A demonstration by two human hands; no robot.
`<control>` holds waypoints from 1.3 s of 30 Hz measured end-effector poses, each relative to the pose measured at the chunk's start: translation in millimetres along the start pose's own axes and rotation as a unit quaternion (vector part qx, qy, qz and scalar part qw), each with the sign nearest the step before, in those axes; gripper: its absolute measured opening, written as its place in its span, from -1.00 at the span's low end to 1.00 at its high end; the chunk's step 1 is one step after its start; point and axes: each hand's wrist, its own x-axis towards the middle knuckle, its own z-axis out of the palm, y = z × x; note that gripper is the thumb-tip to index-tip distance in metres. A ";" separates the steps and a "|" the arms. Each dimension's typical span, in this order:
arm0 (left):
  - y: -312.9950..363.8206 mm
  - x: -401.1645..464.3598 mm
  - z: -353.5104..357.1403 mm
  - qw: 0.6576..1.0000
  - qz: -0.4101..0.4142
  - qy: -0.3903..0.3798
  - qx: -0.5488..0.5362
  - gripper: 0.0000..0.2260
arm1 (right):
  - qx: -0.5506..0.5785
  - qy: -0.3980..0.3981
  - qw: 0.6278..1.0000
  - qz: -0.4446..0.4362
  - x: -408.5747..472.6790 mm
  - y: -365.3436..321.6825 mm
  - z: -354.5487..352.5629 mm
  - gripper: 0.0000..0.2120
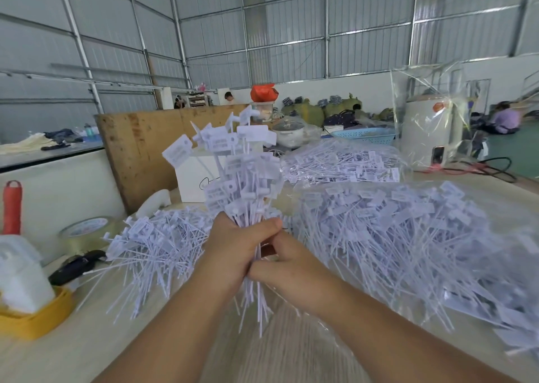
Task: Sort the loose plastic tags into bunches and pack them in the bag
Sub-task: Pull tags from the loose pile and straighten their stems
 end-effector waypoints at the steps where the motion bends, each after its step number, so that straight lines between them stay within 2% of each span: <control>1: -0.5 -0.1 1.3 1.000 0.007 -0.001 0.007 -0.72 | 0.013 -0.001 1.000 0.012 -0.2 1.1 0.1 -0.54; 3: 0.6 -1.5 2.8 1.000 0.011 -0.007 0.027 -0.74 | 0.035 0.007 0.999 0.026 -0.1 2.8 0.5 -0.56; 6: 2.4 -3.3 2.2 0.999 -0.021 -0.003 0.043 -0.50 | 0.072 0.024 0.997 0.005 0.3 3.1 -1.2 -0.61; 7: 2.7 -3.3 2.4 0.999 -0.016 -0.014 0.045 -0.54 | 0.081 0.032 0.996 0.000 0.5 2.7 -2.1 -0.60; 9: 5.7 -4.4 3.7 0.998 -0.011 -0.042 0.044 -0.74 | 0.086 0.047 0.995 -0.006 1.0 1.7 -4.5 -0.61; 11: 9.4 -5.5 2.6 0.996 -0.015 -0.076 0.040 -0.84 | 0.079 0.053 0.995 -0.014 1.0 0.6 -5.4 -0.63; 13: 10.8 -6.2 0.1 0.994 -0.025 -0.107 0.026 -0.82 | 0.068 0.054 0.996 -0.020 0.9 -0.3 -6.1 -0.65; 16: 15.2 -10.7 1.6 0.989 -0.039 -0.144 0.003 -0.69 | 0.058 0.075 0.996 -0.007 3.7 1.3 -9.8 -0.69; 20: 16.9 -14.3 4.6 0.982 -0.032 -0.182 0.047 -0.81 | 0.029 0.096 0.995 -0.007 3.6 3.3 -15.6 -0.82; 22: 18.9 -13.9 2.9 0.976 -0.029 -0.204 0.075 -0.81 | 0.017 0.100 0.995 -0.015 2.5 2.6 -14.6 -0.84; 25: 16.2 -11.2 -1.1 0.969 -0.030 -0.225 0.099 -0.70 | 0.020 0.106 0.994 -0.017 3.2 0.6 -12.2 -0.91; 28: 11.3 -7.4 -3.7 0.976 -0.039 -0.189 0.099 -0.45 | 0.040 0.093 0.995 -0.019 3.0 -4.4 -9.3 -0.79; 31: 11.5 -6.9 -4.8 0.977 -0.027 -0.197 0.079 -0.36 | 0.053 0.088 0.994 -0.032 1.7 -7.9 -6.2 -0.77; 34: 15.3 -9.7 -3.8 0.976 -0.029 -0.205 0.069 -0.53 | 0.029 0.084 0.995 -0.049 2.1 -3.0 -3.2 -0.76; 39: 12.6 -9.1 -3.4 0.981 -0.006 -0.176 0.079 -0.86 | -0.065 0.048 0.997 -0.013 -1.0 23.9 6.1 -0.84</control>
